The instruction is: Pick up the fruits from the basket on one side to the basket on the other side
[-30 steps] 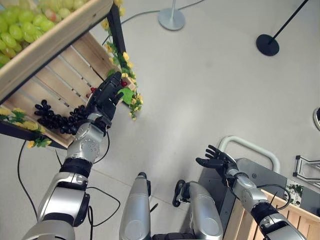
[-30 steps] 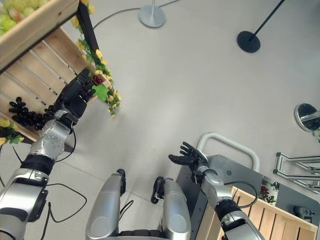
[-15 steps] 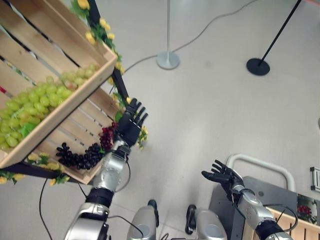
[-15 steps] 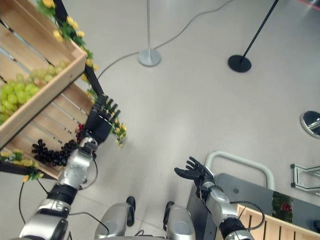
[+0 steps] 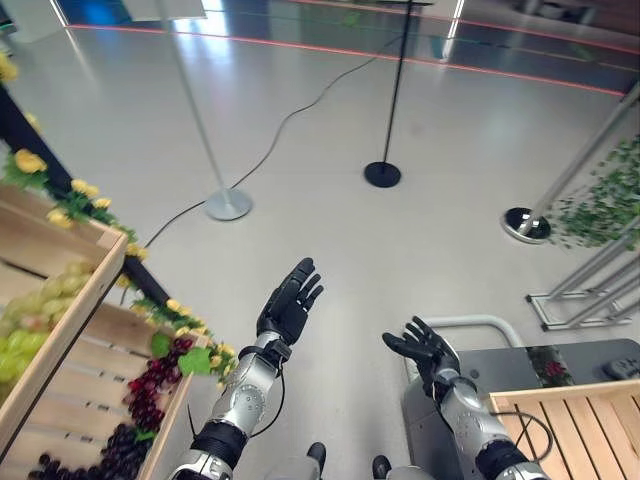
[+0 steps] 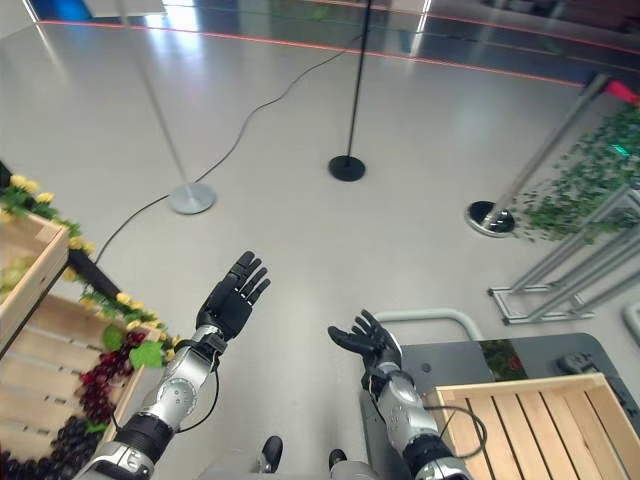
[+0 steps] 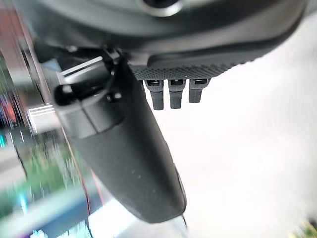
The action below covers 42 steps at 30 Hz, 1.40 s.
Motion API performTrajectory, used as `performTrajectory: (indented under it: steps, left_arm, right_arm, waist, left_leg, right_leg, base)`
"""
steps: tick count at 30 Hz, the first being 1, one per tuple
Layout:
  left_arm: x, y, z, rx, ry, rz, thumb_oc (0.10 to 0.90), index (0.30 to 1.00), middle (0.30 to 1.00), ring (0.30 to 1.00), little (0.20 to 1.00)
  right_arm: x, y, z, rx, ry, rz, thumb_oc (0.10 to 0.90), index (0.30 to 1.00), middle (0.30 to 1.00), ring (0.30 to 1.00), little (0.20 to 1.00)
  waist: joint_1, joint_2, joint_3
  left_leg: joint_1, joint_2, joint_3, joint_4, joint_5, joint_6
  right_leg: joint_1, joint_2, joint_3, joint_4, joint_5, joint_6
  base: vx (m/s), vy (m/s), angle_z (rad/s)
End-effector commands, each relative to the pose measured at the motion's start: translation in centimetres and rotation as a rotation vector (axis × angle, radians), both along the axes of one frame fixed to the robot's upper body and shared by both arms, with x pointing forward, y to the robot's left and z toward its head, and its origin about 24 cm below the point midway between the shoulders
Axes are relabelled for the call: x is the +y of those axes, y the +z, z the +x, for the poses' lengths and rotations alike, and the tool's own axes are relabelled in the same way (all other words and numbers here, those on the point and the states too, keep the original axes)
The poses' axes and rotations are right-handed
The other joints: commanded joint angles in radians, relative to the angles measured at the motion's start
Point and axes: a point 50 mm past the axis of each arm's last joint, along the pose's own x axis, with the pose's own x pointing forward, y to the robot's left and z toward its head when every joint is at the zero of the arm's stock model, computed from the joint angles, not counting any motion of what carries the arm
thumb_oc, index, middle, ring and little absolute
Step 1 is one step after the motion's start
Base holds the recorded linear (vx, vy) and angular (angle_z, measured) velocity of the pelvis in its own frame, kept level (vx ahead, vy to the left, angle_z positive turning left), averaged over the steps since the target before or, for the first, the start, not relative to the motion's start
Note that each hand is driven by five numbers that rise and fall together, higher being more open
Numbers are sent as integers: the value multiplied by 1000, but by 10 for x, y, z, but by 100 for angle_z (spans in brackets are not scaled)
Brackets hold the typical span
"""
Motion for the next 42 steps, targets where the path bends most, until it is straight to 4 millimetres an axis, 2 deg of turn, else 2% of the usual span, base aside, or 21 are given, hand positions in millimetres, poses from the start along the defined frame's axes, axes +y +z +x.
performTrajectory:
  steps: [1, 3, 4, 6, 7, 8, 10, 14, 17, 19, 21, 23, 25, 27, 29, 32, 33, 34, 37, 40, 42]
  left_arm:
    - [-3, 48, 25, -235, 7, -26, 800, 900, 900, 900, 900]
    - [5, 44, 19, -226, 14, 0, 800, 900, 900, 900, 900]
    - [7, 43, 17, -219, 22, -3, 800, 900, 900, 900, 900]
    - [10, 37, 13, -199, 27, -13, 800, 900, 900, 900, 900]
    - [12, 35, 12, -189, 35, -18, 800, 900, 900, 900, 900]
    - [12, 34, 12, -185, 42, -20, 800, 900, 900, 900, 900]
    - [8, 30, 12, -162, 34, -31, 800, 900, 900, 900, 900]
    - [3, 30, 12, -152, 20, -27, 800, 900, 900, 900, 900]
    - [2, 29, 9, -147, 26, -39, 800, 900, 900, 900, 900]
    - [5, 30, 4, -159, 33, -37, 800, 900, 900, 900, 900]
    - [5, 31, 1, -173, 16, -34, 800, 900, 900, 900, 900]
    - [-3, 34, 8, -154, -6, -49, 800, 900, 900, 900, 900]
    - [-7, 39, 11, -174, -15, -17, 800, 900, 900, 900, 900]
    - [-1, 42, 13, -184, 0, 18, 800, 900, 900, 900, 900]
    - [4, 44, 12, -185, 11, 33, 800, 900, 900, 900, 900]
    - [5, 48, 13, -196, 4, 41, 800, 900, 900, 900, 900]
    - [9, 44, 10, -172, 41, 2, 800, 900, 900, 900, 900]
    - [9, 45, 10, -175, 34, 1, 800, 900, 900, 900, 900]
    - [7, 44, 10, -168, 17, -4, 800, 900, 900, 900, 900]
    - [3, 46, 10, -185, -37, 54, 800, 900, 900, 900, 900]
    - [2, 54, 9, -219, -59, 144, 800, 900, 900, 900, 900]
  right_arm:
    - [-23, 34, 23, -216, -92, -44, 800, 900, 900, 900, 900]
    - [-19, 34, 22, -232, -78, -83, 800, 900, 900, 900, 900]
    - [-18, 34, 22, -233, -72, -96, 800, 900, 900, 900, 900]
    - [-18, 33, 20, -231, -64, -117, 800, 900, 900, 900, 900]
    - [-18, 32, 19, -230, -53, -138, 800, 900, 900, 900, 900]
    - [-19, 32, 19, -231, -45, -143, 800, 900, 900, 900, 900]
    - [-22, 34, 20, -241, -41, -143, 800, 900, 900, 900, 900]
    - [-22, 48, 25, -292, -25, -174, 800, 900, 900, 900, 900]
    - [-28, 54, 24, -320, -22, -212, 800, 900, 900, 900, 900]
    - [-34, 63, 25, -372, -17, -230, 800, 900, 900, 900, 900]
    - [-35, 72, 28, -419, -23, -229, 800, 900, 900, 900, 900]
    - [-40, 81, 32, -461, -61, -235, 800, 900, 900, 900, 900]
    - [-40, 88, 36, -499, -70, -216, 800, 900, 900, 900, 900]
    - [-37, 98, 41, -553, -45, -252, 800, 900, 900, 900, 900]
    - [-30, 108, 44, -612, -22, -279, 800, 900, 900, 900, 900]
    - [-30, 118, 47, -662, -20, -324, 800, 900, 900, 900, 900]
    - [-30, 134, 53, -732, 3, -418, 800, 900, 900, 900, 900]
    - [-32, 142, 55, -761, -6, -450, 800, 900, 900, 900, 900]
    - [-44, 157, 60, -782, -33, -575, 800, 900, 900, 900, 900]
    - [-73, 163, 71, -636, -23, -774, 800, 900, 900, 900, 900]
    - [-92, 157, 74, -474, -23, -865, 800, 900, 900, 900, 900]
  waist:
    - [2, 71, -1]
    - [33, 93, -2]
    - [43, 97, -10]
    - [68, 97, -31]
    - [81, 91, -43]
    - [85, 84, -47]
    - [83, 63, -63]
    - [60, 42, -54]
    - [48, 27, -41]
    - [52, 9, -23]
    - [56, 20, -14]
    - [29, 38, -23]
    - [28, 42, -22]
    - [25, 56, -7]
    - [31, 65, 7]
    - [34, 60, 16]
    - [44, 53, 17]
    - [43, 50, 17]
    - [43, 43, 16]
    - [51, 36, 4]
    - [55, 31, 1]
  left_leg:
    - [72, 35, 35, -29, -69, -40]
    - [82, 66, 138, -68, -39, -40]
    - [78, 75, 164, -78, -29, -40]
    - [68, 87, 202, -97, -9, -47]
    - [61, 94, 223, -104, 2, -60]
    - [57, 94, 231, -104, 3, -66]
    - [39, 106, 247, -102, 11, -87]
    - [33, 120, 257, -58, -6, -107]
    - [11, 96, 221, 31, -38, -110]
    - [-5, 55, 124, 138, -89, -100]
    - [-6, 62, 88, 113, -60, -106]
    - [61, 82, 129, -7, -49, -94]
    - [65, 75, 122, -7, -52, -91]
    - [88, 96, 173, -12, -58, -81]
    - [88, 108, 183, 12, -68, -70]
    - [80, 115, 189, 47, -85, -76]
    - [75, 135, 210, 71, -90, -88]
    - [73, 139, 200, 67, -89, -90]
    - [78, 153, 201, 42, -70, -101]
    - [98, 161, 184, -27, -42, -118]
    - [104, 165, 186, -57, -31, -124]
  right_leg:
    - [-73, 0, -163, 46, 189, 11]
    - [-58, -16, -315, 190, 142, 0]
    - [-46, -22, -358, 209, 131, -6]
    - [24, -24, -423, 169, 79, -14]
    - [76, -18, -450, 99, 50, -21]
    - [92, -18, -456, 57, 58, -22]
    - [117, 6, -434, -65, 87, -28]
    - [120, 22, -428, -100, 99, -53]
    - [122, 20, -403, -103, 109, -63]
    - [119, 11, -341, -101, 126, -66]
    - [121, 22, -301, -102, 132, -63]
    - [113, 34, -302, -99, 125, -59]
    - [93, 29, -317, -67, 119, -49]
    - [46, 0, -355, 57, 107, -25]
    - [9, -48, -350, 147, 111, 0]
    - [20, -69, -350, 107, 112, 0]
    - [52, -62, -371, 46, 106, -9]
    - [56, -48, -350, 31, 102, -14]
    - [73, -43, -359, -11, 120, -15]
    - [103, -35, -375, -68, 136, -12]
    - [108, -35, -387, -88, 144, -9]
  base:
    - [-122, 60, -103]
    - [-168, 63, -128]
    - [-106, 2, -152]
    - [-32, -83, -150]
    - [-1, -135, -95]
    - [-5, -217, -93]
    - [-6, -240, -90]
    - [1, -127, -48]
    - [-3, -18, -6]
    - [-11, 46, -50]
    - [-13, 127, -86]
    - [-36, 199, -73]
    - [-62, 77, -8]
    - [-59, 22, -45]
    - [-59, -52, -85]
    - [-10, -140, -33]
    - [24, -206, -5]
    - [22, -263, -15]
    - [9, -111, 0]
    - [33, -72, 12]
    - [9, -34, 8]
